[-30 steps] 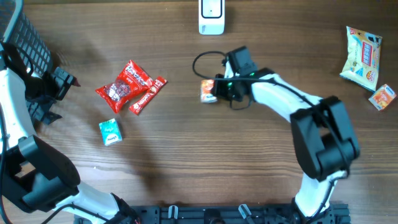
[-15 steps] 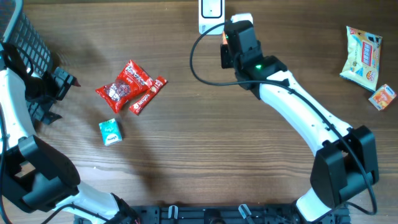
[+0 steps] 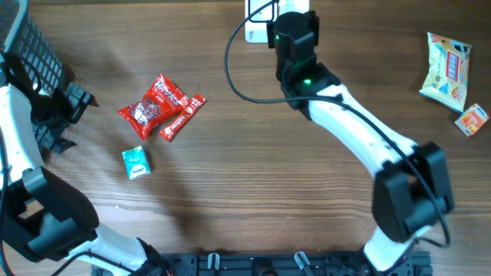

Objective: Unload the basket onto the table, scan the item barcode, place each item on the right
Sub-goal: 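Bring the orange pack up to the white scanner, then hold the orange pack in front of the white scanner window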

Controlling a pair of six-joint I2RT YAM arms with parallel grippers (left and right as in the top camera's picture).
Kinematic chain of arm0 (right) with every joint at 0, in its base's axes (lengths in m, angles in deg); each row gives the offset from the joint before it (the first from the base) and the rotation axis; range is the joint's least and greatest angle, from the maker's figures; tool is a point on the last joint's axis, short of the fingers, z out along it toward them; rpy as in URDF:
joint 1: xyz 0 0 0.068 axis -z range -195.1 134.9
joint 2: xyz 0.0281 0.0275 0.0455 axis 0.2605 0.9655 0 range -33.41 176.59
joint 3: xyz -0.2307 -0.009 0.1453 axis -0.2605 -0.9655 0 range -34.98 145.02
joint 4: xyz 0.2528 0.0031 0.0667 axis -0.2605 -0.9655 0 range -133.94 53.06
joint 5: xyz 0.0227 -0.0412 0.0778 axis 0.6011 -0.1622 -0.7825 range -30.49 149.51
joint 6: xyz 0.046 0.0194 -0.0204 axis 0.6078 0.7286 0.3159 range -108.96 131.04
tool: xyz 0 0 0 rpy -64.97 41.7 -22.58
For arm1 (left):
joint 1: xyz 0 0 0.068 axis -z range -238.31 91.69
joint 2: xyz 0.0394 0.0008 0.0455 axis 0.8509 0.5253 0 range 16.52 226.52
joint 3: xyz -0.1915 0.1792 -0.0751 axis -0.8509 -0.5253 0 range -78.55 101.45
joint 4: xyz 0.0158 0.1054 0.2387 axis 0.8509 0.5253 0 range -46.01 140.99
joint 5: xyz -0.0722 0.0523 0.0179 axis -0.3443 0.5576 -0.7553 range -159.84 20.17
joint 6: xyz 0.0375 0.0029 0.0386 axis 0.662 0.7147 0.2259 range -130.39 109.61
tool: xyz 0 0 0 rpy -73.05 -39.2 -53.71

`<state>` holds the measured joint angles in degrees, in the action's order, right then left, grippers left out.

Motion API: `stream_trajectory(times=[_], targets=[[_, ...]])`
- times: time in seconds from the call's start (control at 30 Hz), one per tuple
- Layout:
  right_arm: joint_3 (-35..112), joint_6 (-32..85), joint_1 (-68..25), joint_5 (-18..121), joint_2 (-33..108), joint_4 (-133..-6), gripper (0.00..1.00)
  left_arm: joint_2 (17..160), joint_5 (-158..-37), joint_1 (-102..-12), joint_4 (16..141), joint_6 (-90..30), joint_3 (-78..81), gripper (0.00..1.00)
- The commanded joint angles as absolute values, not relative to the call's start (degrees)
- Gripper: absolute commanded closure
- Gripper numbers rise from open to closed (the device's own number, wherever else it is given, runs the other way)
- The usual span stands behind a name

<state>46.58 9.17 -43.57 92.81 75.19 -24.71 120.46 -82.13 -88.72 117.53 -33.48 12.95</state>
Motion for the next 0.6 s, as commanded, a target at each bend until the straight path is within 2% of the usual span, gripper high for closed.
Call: stream_trajectory(times=[0.0, 0.2, 0.57], targets=[[53.6, 8.4, -43.7, 90.1, 82.3, -26.8, 0.96, 120.3, -81.8, -89.7, 117.5, -34.9, 13.4, 0.00], [65.1, 12.7, -42.9, 86.3, 90.2, -30.2, 0.96, 120.3, -81.8, -89.7, 117.6, -34.9, 13.4, 0.00], [65.9, 13.2, -41.2, 85.2, 97.7, -27.3, 0.96, 120.3, -81.8, -89.7, 118.2, -34.9, 13.4, 0.00]])
